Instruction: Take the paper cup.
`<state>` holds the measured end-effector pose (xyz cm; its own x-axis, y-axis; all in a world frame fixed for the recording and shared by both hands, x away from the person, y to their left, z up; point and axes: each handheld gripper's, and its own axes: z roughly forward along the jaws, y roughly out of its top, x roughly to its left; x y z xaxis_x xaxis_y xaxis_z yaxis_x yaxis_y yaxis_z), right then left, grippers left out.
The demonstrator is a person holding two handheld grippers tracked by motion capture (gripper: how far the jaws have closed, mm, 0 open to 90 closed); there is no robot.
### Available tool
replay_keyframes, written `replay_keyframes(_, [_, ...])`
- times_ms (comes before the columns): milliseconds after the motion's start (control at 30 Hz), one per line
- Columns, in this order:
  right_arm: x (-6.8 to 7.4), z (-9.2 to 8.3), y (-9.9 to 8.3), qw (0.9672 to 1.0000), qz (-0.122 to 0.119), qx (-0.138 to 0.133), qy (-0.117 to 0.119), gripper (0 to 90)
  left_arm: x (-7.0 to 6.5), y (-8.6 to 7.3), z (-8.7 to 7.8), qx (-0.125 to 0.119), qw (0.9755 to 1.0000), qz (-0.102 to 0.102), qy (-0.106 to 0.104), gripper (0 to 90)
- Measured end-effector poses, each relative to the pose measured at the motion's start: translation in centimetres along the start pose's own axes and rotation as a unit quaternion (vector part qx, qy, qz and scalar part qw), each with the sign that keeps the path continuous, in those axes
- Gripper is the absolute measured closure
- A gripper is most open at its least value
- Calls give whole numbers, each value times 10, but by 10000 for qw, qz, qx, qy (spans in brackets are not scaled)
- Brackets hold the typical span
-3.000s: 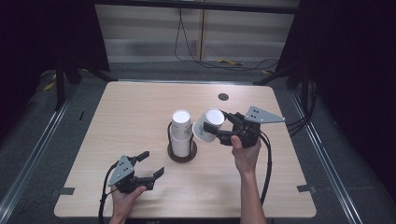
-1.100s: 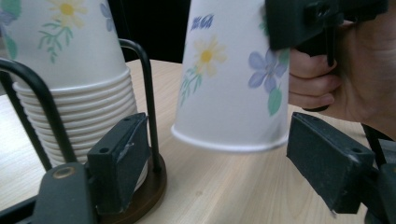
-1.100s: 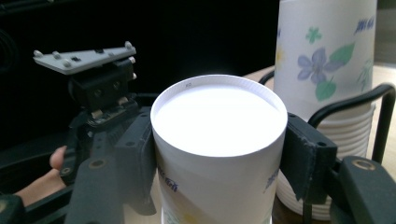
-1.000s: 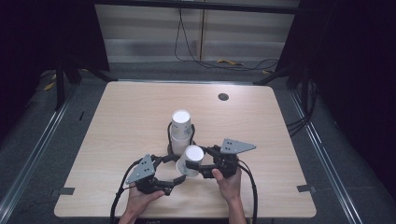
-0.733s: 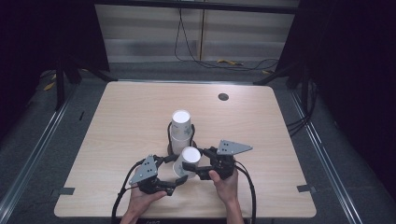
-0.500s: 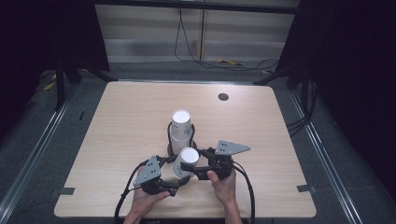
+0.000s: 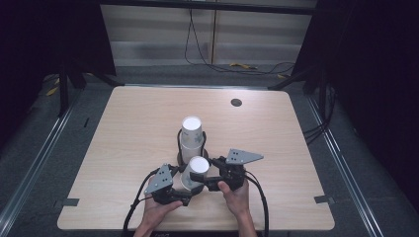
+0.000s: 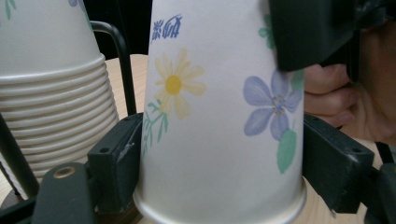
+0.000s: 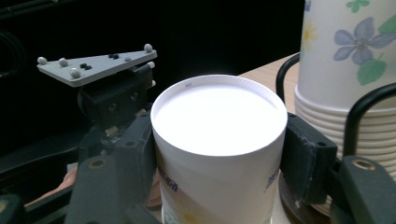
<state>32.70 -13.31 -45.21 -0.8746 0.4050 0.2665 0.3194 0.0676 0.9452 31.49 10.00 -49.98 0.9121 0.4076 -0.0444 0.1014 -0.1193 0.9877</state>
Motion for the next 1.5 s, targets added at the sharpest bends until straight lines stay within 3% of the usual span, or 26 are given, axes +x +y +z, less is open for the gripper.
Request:
replay_keyframes(400, [1,1,-1,10000,-42,12,-55,315,2,-1,0,64,9999,-92,-34,272])
replay_keyframes(633, [0,0,0,9999,-55,-26,-113,202,5,0,-5,137,9999,-94,-28,271])
replay_keyframes(933, [-1,-9,-1,9997,-56,-122,-182,196,13,0,-17,344,9993,-110,-28,272])
replay_keyframes(1167, [0,-13,-2,9997,-113,-45,-208,194,16,5,-19,589,9982,6,-112,272])
replay_keyframes(1500, [0,-20,-4,9994,-199,126,-247,194,17,11,-20,709,9974,71,-58,277])
